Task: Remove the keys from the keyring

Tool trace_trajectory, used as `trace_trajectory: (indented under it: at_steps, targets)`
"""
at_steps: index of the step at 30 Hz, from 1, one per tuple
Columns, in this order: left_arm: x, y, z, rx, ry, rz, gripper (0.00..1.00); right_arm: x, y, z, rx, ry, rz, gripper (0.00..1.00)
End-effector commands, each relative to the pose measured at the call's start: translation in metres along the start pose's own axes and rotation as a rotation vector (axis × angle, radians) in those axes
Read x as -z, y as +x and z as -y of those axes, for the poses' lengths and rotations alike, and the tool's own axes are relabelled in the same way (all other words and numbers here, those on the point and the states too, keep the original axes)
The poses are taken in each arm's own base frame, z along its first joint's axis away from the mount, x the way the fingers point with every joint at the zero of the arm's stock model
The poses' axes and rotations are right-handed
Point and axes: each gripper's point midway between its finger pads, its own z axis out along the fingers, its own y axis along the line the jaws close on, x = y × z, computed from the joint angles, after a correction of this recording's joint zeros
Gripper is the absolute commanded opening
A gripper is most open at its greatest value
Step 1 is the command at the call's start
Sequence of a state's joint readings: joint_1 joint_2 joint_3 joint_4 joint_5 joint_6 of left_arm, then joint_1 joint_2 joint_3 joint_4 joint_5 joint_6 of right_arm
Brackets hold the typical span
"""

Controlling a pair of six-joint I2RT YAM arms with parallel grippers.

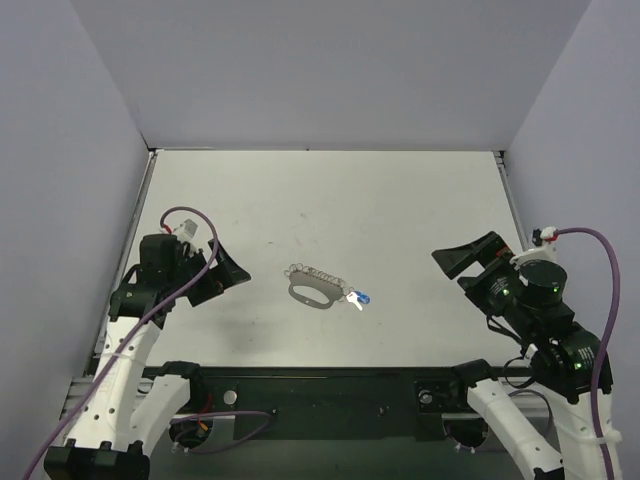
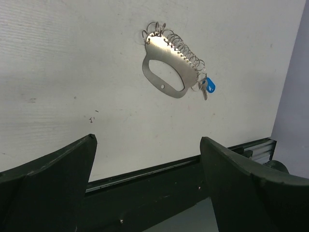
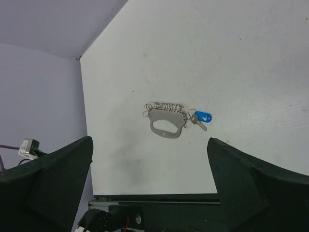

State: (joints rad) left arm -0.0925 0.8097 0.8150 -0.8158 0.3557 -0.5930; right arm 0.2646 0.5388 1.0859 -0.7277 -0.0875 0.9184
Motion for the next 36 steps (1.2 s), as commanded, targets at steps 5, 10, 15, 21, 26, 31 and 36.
trace_trajectory:
  at_steps: [5,10,15,21,26,31,36]
  targets:
    - [0.009,-0.014,0.043,-0.004,0.278,0.115,0.98,-0.034,0.043,0.002,-0.016,-0.077,-0.168,1.00]
    - [0.012,-0.021,0.044,-0.075,0.257,0.133,0.98,-0.044,0.065,0.030,0.093,-0.026,-0.241,0.98]
    - [0.005,-0.025,0.056,-0.188,0.208,0.095,0.98,-0.050,0.076,0.039,0.133,-0.004,-0.300,0.96]
    - [-0.038,0.003,0.085,-0.464,0.106,-0.035,0.93,-0.065,0.088,0.032,0.175,-0.094,-0.323,0.93]
    - [-0.076,0.046,0.124,-0.686,0.287,-0.192,0.74,-0.084,0.091,0.029,0.189,-0.116,-0.316,0.89]
    - [-0.106,0.062,0.143,-0.881,0.449,-0.204,0.73,-0.096,0.101,0.031,0.208,-0.162,-0.326,0.89]
    - [-0.127,0.073,0.156,-1.085,0.594,-0.257,0.56,-0.101,0.106,0.031,0.228,-0.204,-0.332,0.89]
